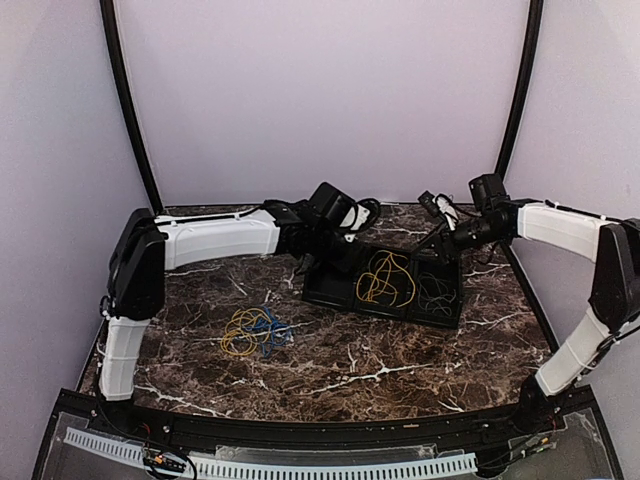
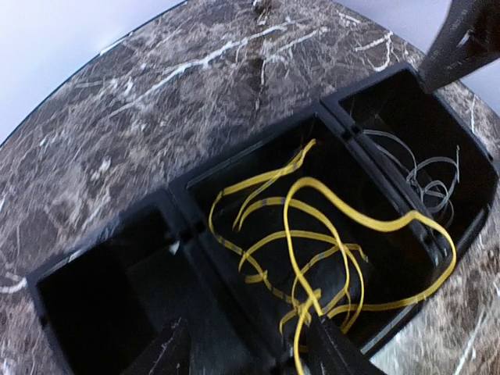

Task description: Untangle the cables

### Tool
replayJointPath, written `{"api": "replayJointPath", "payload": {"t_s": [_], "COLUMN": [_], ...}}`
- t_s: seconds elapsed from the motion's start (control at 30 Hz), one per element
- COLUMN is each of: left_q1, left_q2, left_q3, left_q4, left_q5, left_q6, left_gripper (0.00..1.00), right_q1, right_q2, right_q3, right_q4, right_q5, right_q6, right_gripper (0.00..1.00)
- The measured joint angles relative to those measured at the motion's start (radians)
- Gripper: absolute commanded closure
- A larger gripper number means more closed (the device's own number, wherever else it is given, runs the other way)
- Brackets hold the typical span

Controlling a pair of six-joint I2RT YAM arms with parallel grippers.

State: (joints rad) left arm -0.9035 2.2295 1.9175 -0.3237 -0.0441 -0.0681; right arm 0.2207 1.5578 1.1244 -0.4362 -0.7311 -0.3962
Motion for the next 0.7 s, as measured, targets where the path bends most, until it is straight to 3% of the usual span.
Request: {"api": "replayJointPath", "payload": {"t_s": [0.17, 0.27, 0.43, 0.57, 0.7], "left_q1": [0.000, 0.000, 0.003, 0.003, 0.004], "left_q2": [-0.304, -0.473, -0.638, -0.666, -0.682], "left_q3": [-0.321, -0.462, -0.642, -0.729, -0.757], "left_q4": [0.034, 0.047, 0.063, 0.052, 0.021], "left_q5": [-0.023, -0.049, -0.096, -0.116, -0.130], "left_q6": [-0.023, -0.034, -0.058, -0.085, -0.103], "left_gripper": [0.43, 0.43, 0.43, 0.44, 0.44], "right_q1": [0.042, 0.069, 0.100, 0.110, 0.123], "right_q2": [0.045, 0.083, 0.153, 0.201, 0.244], "right_q3": [0.011, 0.033, 0.080, 0.121, 0.166], "right_q4": [-0.048, -0.072, -0.108, -0.130, -0.145], "right_q5": [0.046, 0.077, 0.104, 0.111, 0.119], "right_q6": [-0.022, -0.034, -0.044, -0.042, -0.037], "right_gripper": [0.41, 0.47, 0.73, 1.00, 1.00]}}
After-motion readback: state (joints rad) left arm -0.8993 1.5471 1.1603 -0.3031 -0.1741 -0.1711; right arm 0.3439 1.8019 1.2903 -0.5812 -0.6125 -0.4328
